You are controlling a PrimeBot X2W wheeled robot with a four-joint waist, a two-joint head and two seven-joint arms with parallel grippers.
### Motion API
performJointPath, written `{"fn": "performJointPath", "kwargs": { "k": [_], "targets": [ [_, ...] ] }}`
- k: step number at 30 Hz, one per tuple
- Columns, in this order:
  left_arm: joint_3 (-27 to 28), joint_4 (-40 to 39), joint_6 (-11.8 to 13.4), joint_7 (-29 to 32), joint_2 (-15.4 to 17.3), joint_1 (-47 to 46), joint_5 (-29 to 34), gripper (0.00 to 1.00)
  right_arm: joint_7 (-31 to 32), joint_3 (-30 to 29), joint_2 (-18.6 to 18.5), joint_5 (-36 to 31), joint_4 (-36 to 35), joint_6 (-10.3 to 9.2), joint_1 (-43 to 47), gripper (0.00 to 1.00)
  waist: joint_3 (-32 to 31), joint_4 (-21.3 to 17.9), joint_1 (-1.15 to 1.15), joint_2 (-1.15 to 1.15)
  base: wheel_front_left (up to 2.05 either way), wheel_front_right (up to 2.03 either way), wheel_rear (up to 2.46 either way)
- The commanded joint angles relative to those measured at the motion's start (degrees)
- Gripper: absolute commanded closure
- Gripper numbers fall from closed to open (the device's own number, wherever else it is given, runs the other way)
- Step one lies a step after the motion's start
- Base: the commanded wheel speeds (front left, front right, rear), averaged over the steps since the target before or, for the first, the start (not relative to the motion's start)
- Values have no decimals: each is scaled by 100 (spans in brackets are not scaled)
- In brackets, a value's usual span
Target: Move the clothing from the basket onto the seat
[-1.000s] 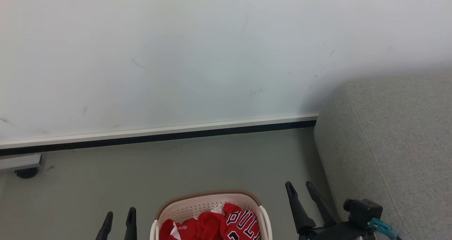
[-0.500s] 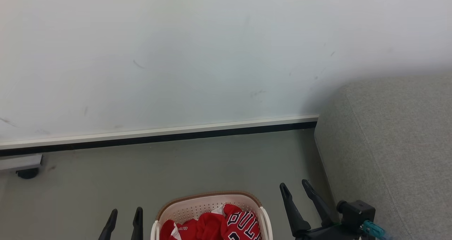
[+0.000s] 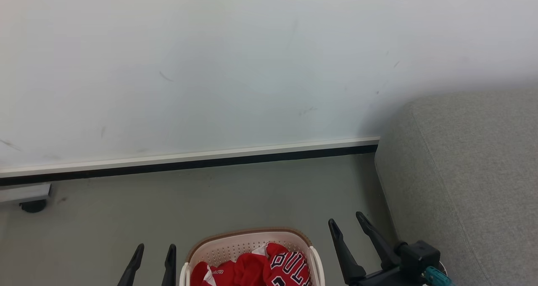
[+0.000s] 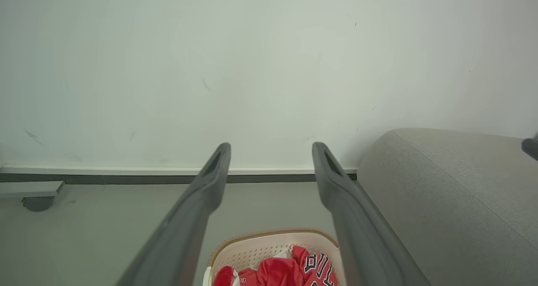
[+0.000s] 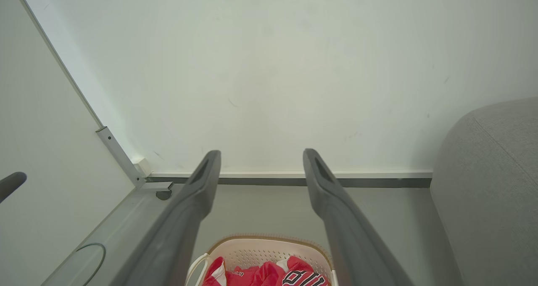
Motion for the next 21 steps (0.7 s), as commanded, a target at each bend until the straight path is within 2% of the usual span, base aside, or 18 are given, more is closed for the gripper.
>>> {"fn": "performJointPath", "kwargs": {
  "k": [1,13,21],
  "targets": [
    [0,-32,28,-49,32,-78,143,0,-37,28,-5,-106,-28,4,-7,0,4,0,0,0,0,0,0],
    [-18,-46,31,-168,31,-101,620,0,-168,164,-7,-554,-63,4,2,0,33,2,0,0,0,0,0],
    [-5,-32,57,-160,29,-60,571,0,-155,147,-2,-540,-57,4,-5,0,26,-9,0,0,0,0,0]
  ]
}}
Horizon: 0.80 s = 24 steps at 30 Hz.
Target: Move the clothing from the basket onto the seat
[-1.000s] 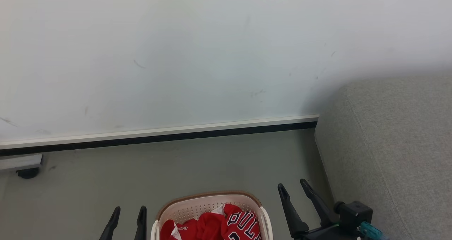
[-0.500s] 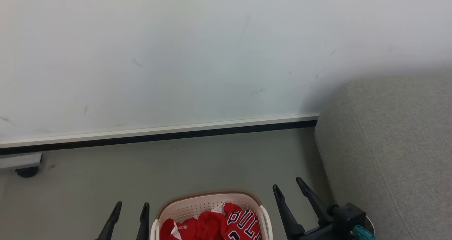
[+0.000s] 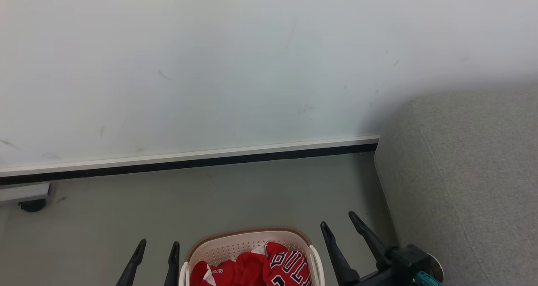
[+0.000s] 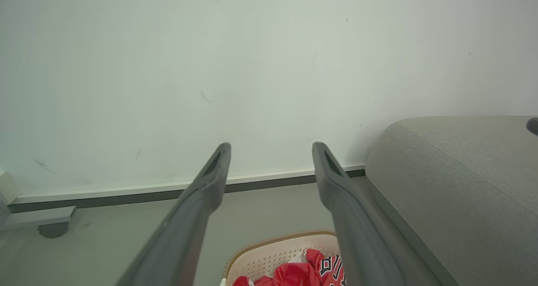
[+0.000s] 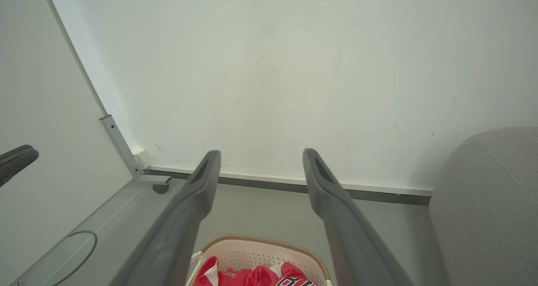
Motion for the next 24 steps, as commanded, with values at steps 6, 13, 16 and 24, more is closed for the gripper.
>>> {"fn": "performJointPath", "kwargs": {
  "k": [6,13,16,24],
  "targets": [
    [6,18,25,-32,16,-9,0,0,-6,-11,-2,-20,-15,4,-8,0,13,5,1,0,0,0,0],
    [23,56,12,-32,16,-42,7,0,-6,-3,7,-5,-12,4,-22,0,11,5,1,0,0,0,0],
    [26,60,9,-32,16,-44,18,0,-6,5,9,6,-10,4,-18,0,7,2,1,0,0,0,0],
    [28,112,-18,-32,15,-19,24,0,-6,8,3,14,-28,4,0,0,22,-14,1,0,0,0,0]
  ]
}}
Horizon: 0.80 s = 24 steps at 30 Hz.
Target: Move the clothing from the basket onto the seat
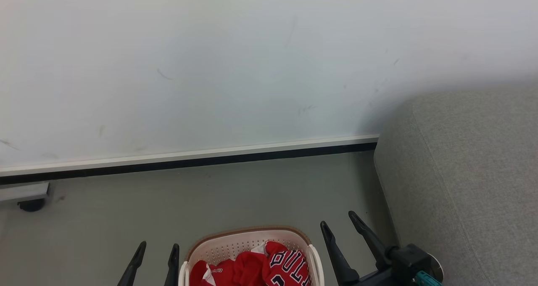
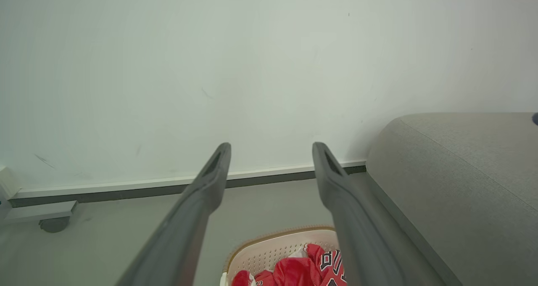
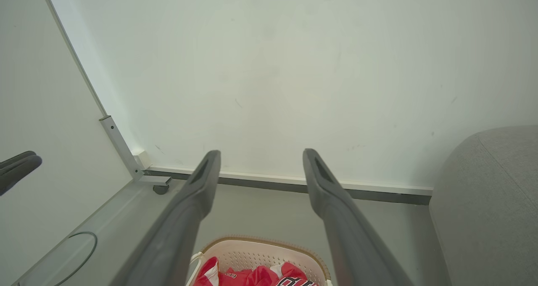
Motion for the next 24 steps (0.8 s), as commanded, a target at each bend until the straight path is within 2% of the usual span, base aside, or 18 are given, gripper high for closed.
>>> {"fn": "performJointPath", "kwargs": {
  "k": [1,12,24],
  "targets": [
    [11,47,-16,-32,15,-14,23,0,-6,9,-4,5,-16,4,1,0,7,-4,0,0,0,0,0],
    [-246,759,-186,-29,14,-295,94,0,-6,-130,-29,-141,-200,4,-265,0,433,-150,0,0,0,0,0],
    [-992,1679,-300,-28,372,-1579,5,0,-5,-462,76,-479,-748,4,-1112,0,1836,-539,0,0,0,0,0]
  ]
}}
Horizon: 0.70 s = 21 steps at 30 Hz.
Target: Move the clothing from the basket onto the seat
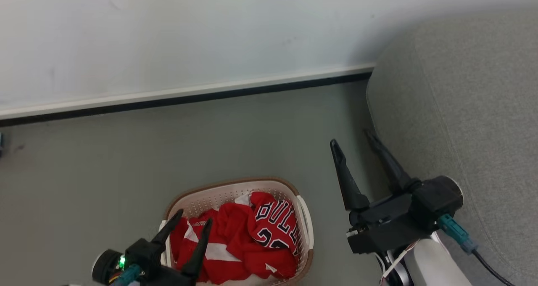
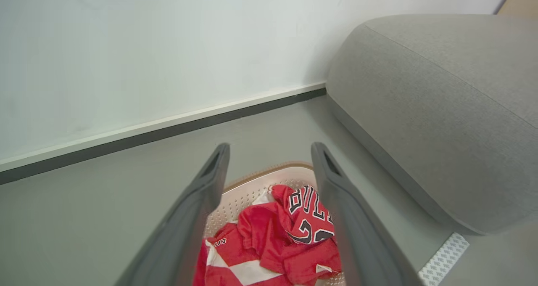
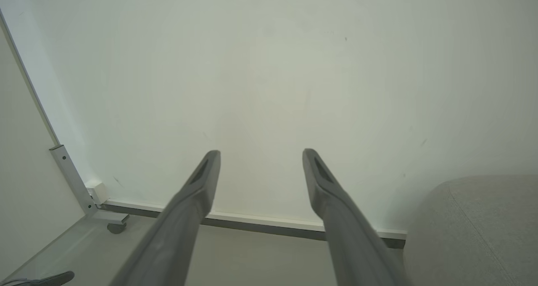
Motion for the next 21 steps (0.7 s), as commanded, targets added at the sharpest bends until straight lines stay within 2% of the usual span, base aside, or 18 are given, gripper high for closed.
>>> {"fn": "performJointPath", "kwargs": {
  "k": [1,11,21],
  "targets": [
    [-88,109,1,-21,91,-243,-98,0,-4,-30,25,-64,-73,4,-157,0,716,-287,-2,-1,0,0,0],
    [-879,684,-2,-22,592,-1459,-459,0,-4,64,259,-272,-462,4,-1008,0,2044,-751,-2,-1,0,0,0],
    [-1616,1191,-3,-21,884,-2541,-810,0,-4,-53,457,-424,-998,4,-1535,0,2956,-1012,-2,-1,0,0,0]
  ]
}}
